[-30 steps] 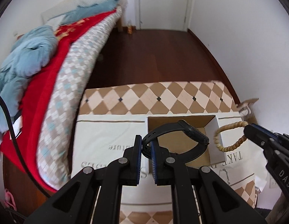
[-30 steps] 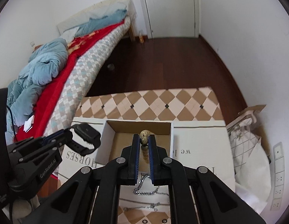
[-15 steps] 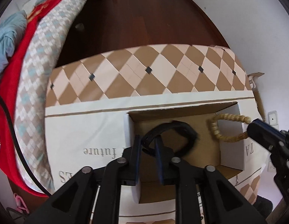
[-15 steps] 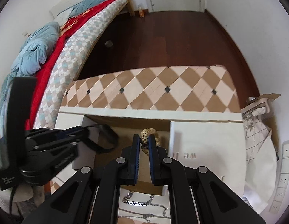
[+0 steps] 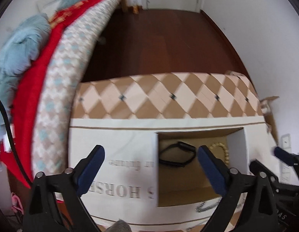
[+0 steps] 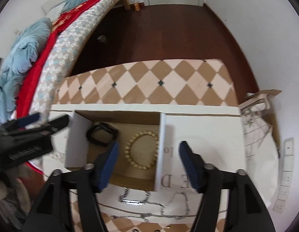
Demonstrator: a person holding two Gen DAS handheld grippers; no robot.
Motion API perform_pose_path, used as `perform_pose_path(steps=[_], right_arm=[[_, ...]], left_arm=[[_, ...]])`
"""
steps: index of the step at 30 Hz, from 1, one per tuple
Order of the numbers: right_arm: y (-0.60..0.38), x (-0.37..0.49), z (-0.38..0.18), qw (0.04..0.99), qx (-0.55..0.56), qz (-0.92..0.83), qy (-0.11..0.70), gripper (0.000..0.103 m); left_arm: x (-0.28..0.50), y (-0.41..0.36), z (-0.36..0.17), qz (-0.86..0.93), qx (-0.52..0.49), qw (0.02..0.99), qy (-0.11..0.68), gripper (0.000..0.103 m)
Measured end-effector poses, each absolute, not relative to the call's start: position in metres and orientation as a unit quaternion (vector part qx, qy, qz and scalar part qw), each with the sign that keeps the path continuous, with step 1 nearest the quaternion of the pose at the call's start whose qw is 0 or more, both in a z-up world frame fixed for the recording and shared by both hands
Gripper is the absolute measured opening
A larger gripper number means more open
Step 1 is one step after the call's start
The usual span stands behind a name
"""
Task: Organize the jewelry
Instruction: 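Carry both items into the cardboard box and open both tools, then lift both open tools up out of the box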
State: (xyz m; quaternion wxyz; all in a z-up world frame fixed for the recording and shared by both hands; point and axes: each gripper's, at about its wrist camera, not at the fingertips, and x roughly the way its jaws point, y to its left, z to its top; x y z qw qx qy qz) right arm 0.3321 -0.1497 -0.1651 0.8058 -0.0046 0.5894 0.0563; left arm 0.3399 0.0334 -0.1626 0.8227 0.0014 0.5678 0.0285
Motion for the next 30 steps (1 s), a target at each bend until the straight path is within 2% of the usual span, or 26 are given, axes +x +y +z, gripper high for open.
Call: perform_pose_path(steps=[1,2,7,18,30], right_arm=[[-0.148,0.327,-0.166,0.808,-0.023,0.043,0.587,0.097],[-0.146,0.322,-0.168,0.809,-0.039,0.032,0.585,0.099],[-0.139,0.302,-0.182,0.806,-0.062,0.026,0.588,0.103],[-0.144,0.267,-0.179,0.820,-0.039,0.013,0.571,0.103],[-0.138,0.211,-0.118,0.863,-0.052,0.021,0.502,0.103]], left_arm=[[0.335,0.036,-0.159,0.041,0.011,0.830,0.557,0.099],[0.330,0.037,-0.157,0.050,0.017,0.835,0.548,0.101],[0.305,0.043,-0.160,0.077,0.042,0.847,0.525,0.103],[0.252,0.060,-0.164,0.118,0.034,0.850,0.513,0.103],[0.188,0.047,-0.126,0.101,0.021,0.877,0.469,0.103]])
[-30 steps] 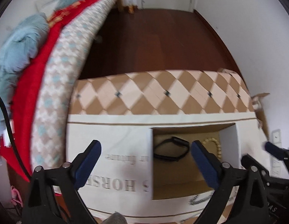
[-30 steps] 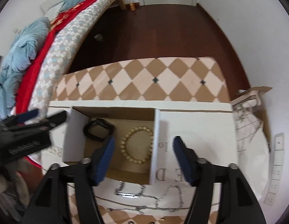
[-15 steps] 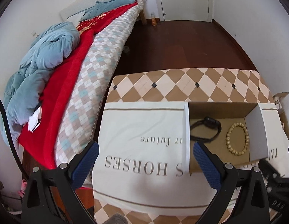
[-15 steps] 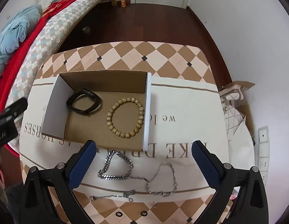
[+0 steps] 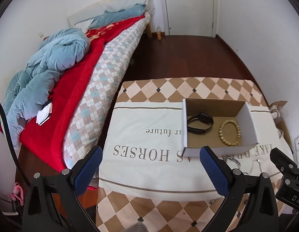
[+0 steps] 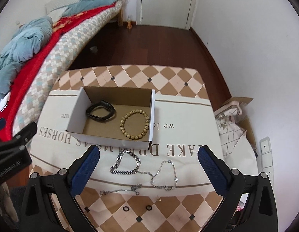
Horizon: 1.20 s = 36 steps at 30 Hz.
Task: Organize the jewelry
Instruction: 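Lift both open tools up out of the box, then reach down and grasp the thick silver chain with the left tool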
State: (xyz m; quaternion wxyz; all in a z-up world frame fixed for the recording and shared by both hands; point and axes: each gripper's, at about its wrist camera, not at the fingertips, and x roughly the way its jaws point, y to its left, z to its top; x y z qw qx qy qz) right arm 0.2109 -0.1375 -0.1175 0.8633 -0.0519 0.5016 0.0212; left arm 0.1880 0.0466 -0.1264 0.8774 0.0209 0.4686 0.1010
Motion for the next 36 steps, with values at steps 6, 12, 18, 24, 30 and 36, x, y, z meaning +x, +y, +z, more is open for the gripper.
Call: perform_pose_path(steps=[6,12,18,24,30,36], right_arm=[[-0.141,0.183,-0.089,0.878,-0.046,0.024,0.475,0.103],[-0.145,0.157,-0.064,0.891,-0.034,0.023,0.452,0.103],[-0.147,0.135,-0.047,0.900,-0.005,0.035,0.434,0.103],[-0.170,0.134,-0.070,0.894,0.033,0.033,0.446,0.103],[-0.227,0.148,-0.158,0.843,0.068,-0.021,0.534,0.095],[-0.259,0.156,-0.232,0.807,0.093,-0.038,0.582,0.068]], left_arm=[[0.160,0.044,-0.098,0.096,0.023,0.892,0.441,0.103],[0.134,0.043,-0.074,0.096,0.010,0.901,0.423,0.103],[0.116,0.045,-0.062,0.112,-0.007,0.909,0.402,0.103],[0.120,0.039,-0.086,0.131,0.010,0.901,0.413,0.103],[0.139,0.027,-0.144,0.139,0.045,0.871,0.470,0.103],[0.165,0.011,-0.199,0.119,0.063,0.840,0.526,0.103]])
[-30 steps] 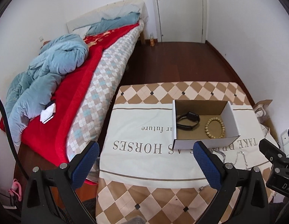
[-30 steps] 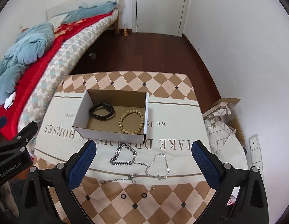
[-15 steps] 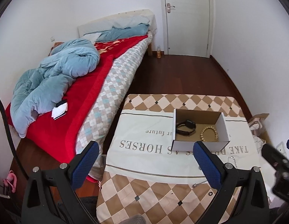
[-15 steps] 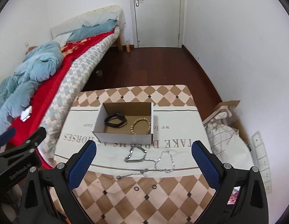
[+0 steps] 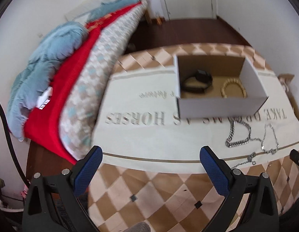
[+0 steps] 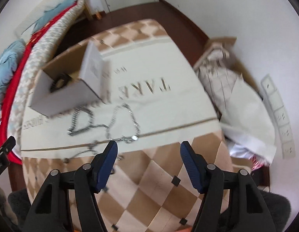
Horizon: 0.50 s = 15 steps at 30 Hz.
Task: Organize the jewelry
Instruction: 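Reach down and grasp the thick silver chain with the left tool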
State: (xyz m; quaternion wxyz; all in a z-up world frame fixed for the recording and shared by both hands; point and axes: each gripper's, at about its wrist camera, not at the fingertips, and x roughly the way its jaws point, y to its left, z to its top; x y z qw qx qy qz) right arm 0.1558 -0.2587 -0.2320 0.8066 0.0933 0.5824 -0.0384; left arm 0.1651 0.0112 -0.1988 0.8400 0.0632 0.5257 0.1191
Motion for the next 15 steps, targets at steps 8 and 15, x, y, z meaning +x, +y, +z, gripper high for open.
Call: perform_pose_path(steps=[8,15], right_arm=[[-0.268,0.173,-0.263,0.799,0.102,-0.048,0.591,0.052],[-0.281,0.179,-0.258,0.801,0.119,-0.057,0.584,0.052]], left_arm=[[0.214,-0.022,-0.246,0.031,0.015,0.808,0.588,0.099],[0.234,-0.065,-0.281,-0.017,0.059,0.787,0.614,0.067]])
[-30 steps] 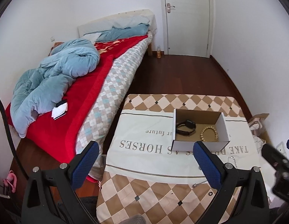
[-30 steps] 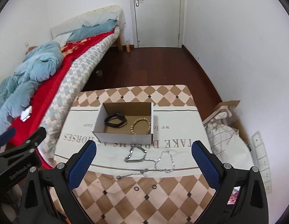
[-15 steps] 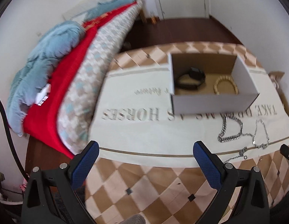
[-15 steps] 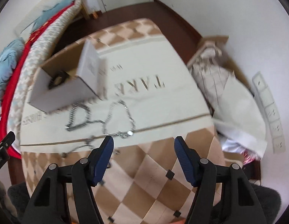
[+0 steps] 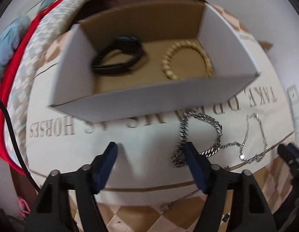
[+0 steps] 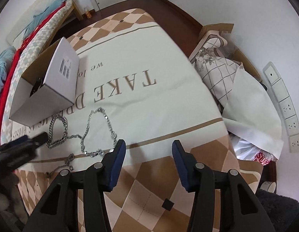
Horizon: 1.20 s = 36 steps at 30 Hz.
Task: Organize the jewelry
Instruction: 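Reach down and grasp the thick silver chain with the left tool, then grasp the thin silver chain with the right tool while the left tool holds the thick chain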
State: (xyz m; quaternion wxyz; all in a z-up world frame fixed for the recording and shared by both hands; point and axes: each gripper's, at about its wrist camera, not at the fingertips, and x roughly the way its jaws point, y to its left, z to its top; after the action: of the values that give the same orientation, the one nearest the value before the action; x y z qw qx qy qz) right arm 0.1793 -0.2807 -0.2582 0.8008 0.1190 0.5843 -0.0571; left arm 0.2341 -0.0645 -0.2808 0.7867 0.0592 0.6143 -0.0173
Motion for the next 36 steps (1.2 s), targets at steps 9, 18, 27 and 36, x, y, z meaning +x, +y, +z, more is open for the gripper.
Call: perform_pose_path(steps=[9,18,27,36], right_arm=[[-0.282,0.181,-0.257,0.800,0.132,-0.049,0.584,0.053],[-0.271,0.181,-0.250,0.804,0.130,-0.031,0.579,0.053],[-0.242,0.195,-0.267,0.802,0.082,-0.010,0.592,0.053],[-0.213,0.201,-0.270,0.811,-0.008,0.000,0.585,0.006]], left_arm=[[0.225,-0.081,-0.276,-0.046,0.085,0.792,0.603,0.006],[0.211,-0.033,-0.258,-0.021,0.059,0.799,0.598,0.006],[0.204,-0.007,-0.229,-0.004,0.048,0.816,0.576,0.006],[0.203,-0.009,-0.224,-0.011,0.041,0.819,0.573,0.006]])
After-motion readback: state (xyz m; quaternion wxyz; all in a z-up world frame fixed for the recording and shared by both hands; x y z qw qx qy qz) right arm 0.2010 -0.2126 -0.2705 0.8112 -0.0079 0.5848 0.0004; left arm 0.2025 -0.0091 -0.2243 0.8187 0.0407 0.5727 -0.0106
